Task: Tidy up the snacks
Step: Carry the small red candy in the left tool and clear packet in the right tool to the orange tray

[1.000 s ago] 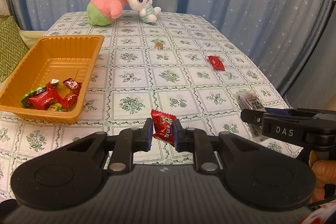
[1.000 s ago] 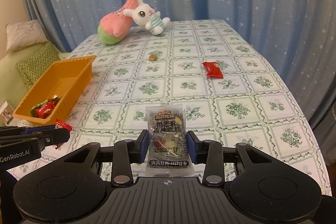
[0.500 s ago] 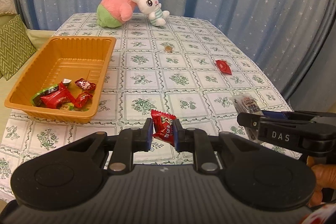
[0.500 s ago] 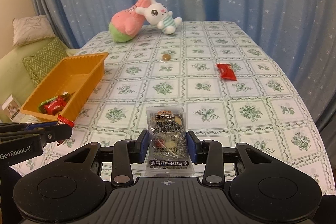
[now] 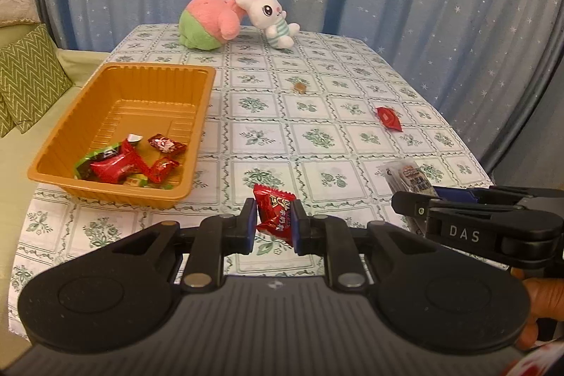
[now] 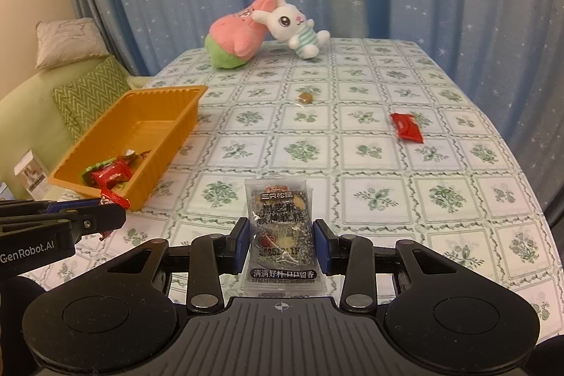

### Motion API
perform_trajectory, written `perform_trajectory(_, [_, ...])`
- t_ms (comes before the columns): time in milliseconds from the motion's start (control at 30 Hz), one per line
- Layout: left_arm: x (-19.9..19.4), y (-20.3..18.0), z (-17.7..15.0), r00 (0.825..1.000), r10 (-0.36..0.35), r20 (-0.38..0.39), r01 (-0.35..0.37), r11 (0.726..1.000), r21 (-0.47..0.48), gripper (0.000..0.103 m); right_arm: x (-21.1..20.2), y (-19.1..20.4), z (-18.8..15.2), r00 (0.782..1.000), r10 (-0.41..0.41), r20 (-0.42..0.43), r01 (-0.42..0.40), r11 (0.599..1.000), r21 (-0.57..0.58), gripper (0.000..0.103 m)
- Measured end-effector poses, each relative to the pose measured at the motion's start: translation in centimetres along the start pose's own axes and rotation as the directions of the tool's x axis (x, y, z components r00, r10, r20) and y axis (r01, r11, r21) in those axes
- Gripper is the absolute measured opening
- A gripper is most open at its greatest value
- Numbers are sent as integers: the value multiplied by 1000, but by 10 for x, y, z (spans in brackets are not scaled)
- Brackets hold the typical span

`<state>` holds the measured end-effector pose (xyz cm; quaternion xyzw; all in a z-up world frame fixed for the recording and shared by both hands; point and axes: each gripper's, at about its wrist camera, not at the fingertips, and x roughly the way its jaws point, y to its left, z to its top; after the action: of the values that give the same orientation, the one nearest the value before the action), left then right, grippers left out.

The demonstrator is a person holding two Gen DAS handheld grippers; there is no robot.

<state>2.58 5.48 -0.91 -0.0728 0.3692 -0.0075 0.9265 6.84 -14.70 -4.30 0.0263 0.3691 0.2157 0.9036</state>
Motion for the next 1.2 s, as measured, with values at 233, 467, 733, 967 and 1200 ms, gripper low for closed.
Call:
perform_trajectory(233, [-5,12,2,1000,15,7,-15,1000,-13,17,5,12,4,1000,20,-2,-20,1000,-21,39])
perform_trajectory(467, [-9,25,3,999,30,12,-29,999,-30,17,10,22,7,999,34,-4,-34,999,-40,39])
perform_trajectory(733, [-12,42,4,999,49,13,-48,998,-46,17,19,38,12,998,59,-12,-60,996,-65,39])
perform_trajectory(967, [-12,59,7,997,70,13,-69,996,-55,17,31,59,18,996,89,-20,-90,991,-94,39])
perform_trajectory(1200, [-10,80,13,996,91,12,-90,994,-60,17,46,80,28,992,124,-28,-126,985,-121,39])
